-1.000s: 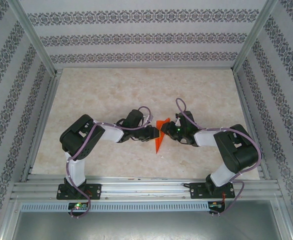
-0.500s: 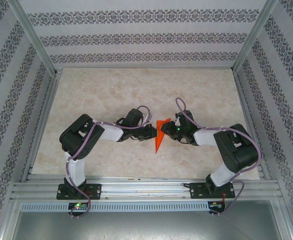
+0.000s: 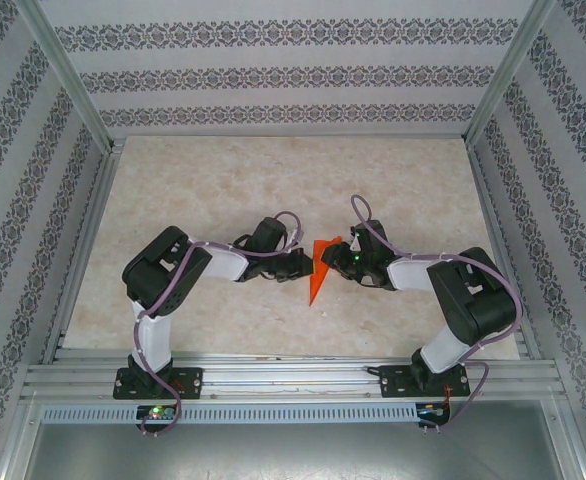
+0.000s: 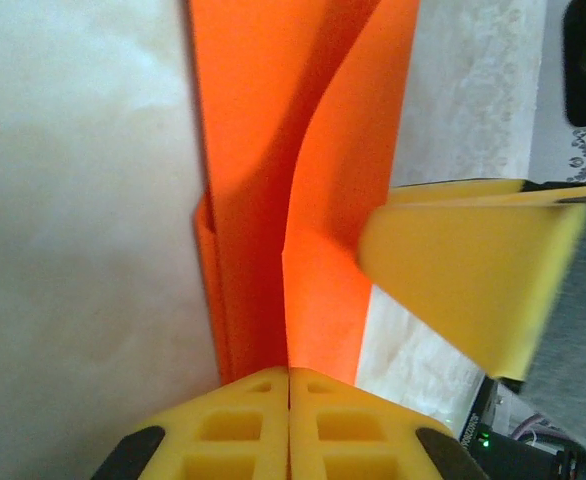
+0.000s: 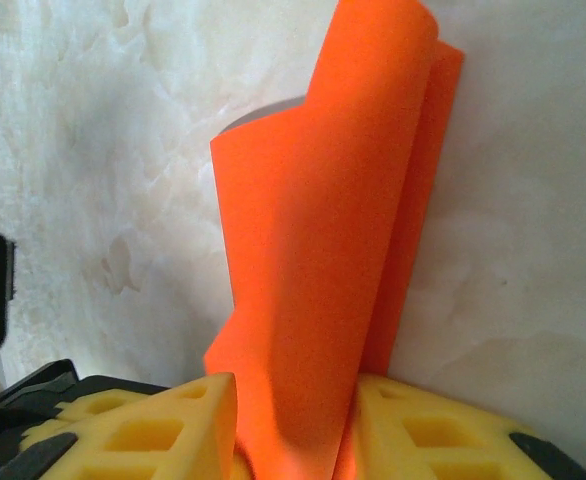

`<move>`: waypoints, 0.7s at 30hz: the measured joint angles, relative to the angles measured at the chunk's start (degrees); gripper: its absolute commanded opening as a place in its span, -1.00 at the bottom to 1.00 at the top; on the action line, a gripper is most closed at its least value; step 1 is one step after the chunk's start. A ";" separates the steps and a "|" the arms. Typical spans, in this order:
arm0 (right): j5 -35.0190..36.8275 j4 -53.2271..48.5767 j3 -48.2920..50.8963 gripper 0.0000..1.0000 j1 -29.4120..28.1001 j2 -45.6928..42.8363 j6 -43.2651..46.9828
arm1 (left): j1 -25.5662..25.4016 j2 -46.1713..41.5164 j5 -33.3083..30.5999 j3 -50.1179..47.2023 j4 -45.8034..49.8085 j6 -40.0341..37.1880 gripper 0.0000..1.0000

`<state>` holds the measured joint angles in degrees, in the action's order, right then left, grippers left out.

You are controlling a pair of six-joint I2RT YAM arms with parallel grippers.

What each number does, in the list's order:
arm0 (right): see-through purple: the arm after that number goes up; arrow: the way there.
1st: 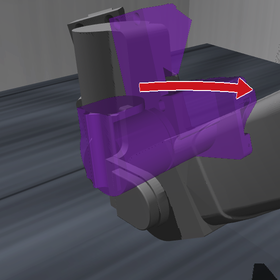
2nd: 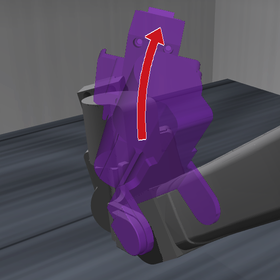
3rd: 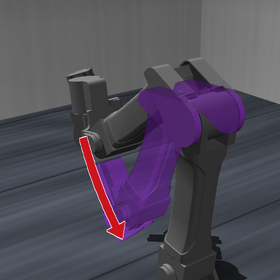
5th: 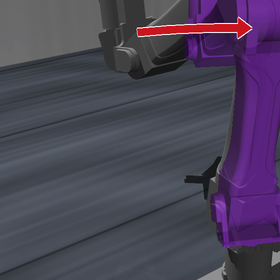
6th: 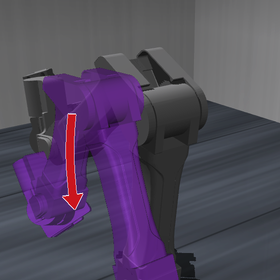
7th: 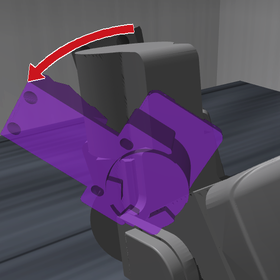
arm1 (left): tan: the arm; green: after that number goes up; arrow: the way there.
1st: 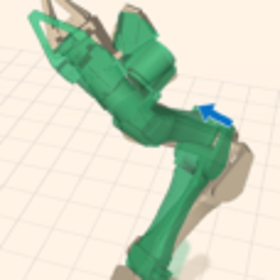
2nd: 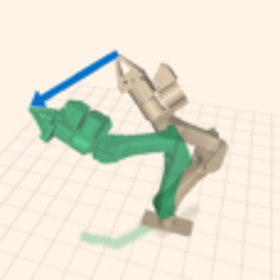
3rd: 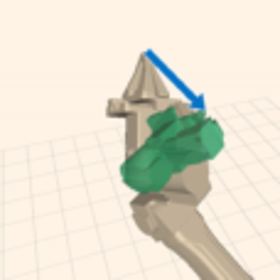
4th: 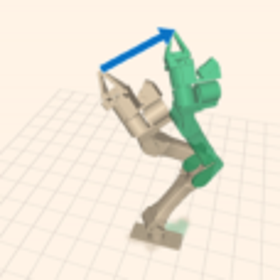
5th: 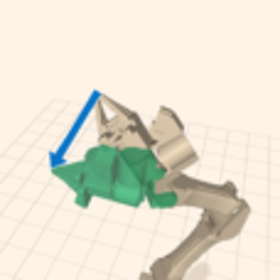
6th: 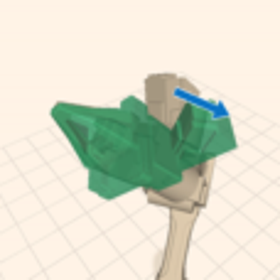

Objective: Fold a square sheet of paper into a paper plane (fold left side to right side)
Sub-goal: Fold the wing for the fifth time at the center of the table.

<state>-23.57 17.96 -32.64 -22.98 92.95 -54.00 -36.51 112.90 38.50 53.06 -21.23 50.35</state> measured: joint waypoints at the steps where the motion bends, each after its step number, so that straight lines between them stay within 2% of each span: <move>1: -0.02 -0.04 -0.02 -0.29 0.00 0.00 0.09 | 0.09 0.26 0.09 0.02 -0.07 -0.02 -0.87; 21: 0.02 -0.66 -0.24 -0.29 0.00 -0.44 0.28 | 0.22 0.44 -0.15 1.25 2.38 -0.11 -0.95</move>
<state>-23.55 17.30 -32.88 -22.98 92.51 -53.71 -36.29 113.34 38.35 54.30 -18.85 50.24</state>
